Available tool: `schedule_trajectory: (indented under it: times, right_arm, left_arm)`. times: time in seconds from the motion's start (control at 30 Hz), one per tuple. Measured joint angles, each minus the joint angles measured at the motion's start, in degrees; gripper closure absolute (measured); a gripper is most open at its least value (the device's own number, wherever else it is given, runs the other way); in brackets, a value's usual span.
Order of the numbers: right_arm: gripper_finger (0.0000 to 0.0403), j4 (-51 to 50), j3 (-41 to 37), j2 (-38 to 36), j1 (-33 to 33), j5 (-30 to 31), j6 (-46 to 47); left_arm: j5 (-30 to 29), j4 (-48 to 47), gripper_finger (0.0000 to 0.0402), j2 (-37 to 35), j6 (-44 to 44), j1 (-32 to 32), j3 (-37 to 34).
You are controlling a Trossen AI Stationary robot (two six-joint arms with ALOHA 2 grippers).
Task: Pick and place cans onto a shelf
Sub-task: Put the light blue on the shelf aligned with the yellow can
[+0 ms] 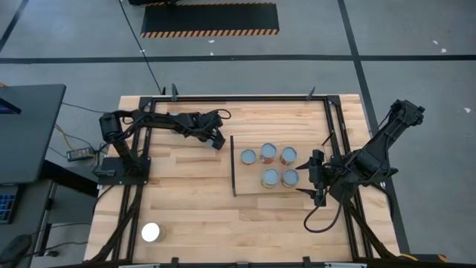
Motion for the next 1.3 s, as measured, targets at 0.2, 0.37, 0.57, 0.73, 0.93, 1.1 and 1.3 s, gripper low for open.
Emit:
schedule_trajectory:
  times: [0.2, 0.37, 0.57, 0.73, 0.93, 1.1, 1.3]
  right_arm:
    - [0.0056, 0.0, 0.0, 0.0, 0.0, 0.0, 0.0]
    - [0.0056, 0.0, 0.0, 0.0, 0.0, 0.0, 0.0]
    - [0.0056, 0.0, 0.0, 0.0, 0.0, -0.7, 0.0]
    - [0.0056, 0.0, 0.0, 0.0, 0.0, -0.7, -0.1]
    - [0.0056, -2.0, 0.9, -0.1, 0.0, -0.9, -2.0]
    - [0.0056, -4.8, 4.1, -2.5, 0.9, 0.0, -2.8]
    - [0.0056, -5.4, 4.3, -6.7, 2.3, 0.2, -3.4]
  left_arm:
    - [1.4, 0.0, 0.0103, -0.1, -0.6, -0.1, 0.0]
    - [4.3, -2.1, 0.0117, -3.5, 0.3, -0.1, 0.0]
    - [4.5, -15.0, 0.0111, -13.4, 3.6, -3.1, 4.2]
    - [3.4, -21.5, 0.0114, -18.3, 6.8, -10.0, 15.1]
    - [-0.2, -27.2, 0.0114, -13.9, 11.6, -17.2, 33.6]
    - [-1.2, -32.3, 0.0115, -5.9, 14.8, -20.5, 45.4]
    - [5.3, -32.6, 0.0115, 3.5, 25.1, -23.6, 51.7]
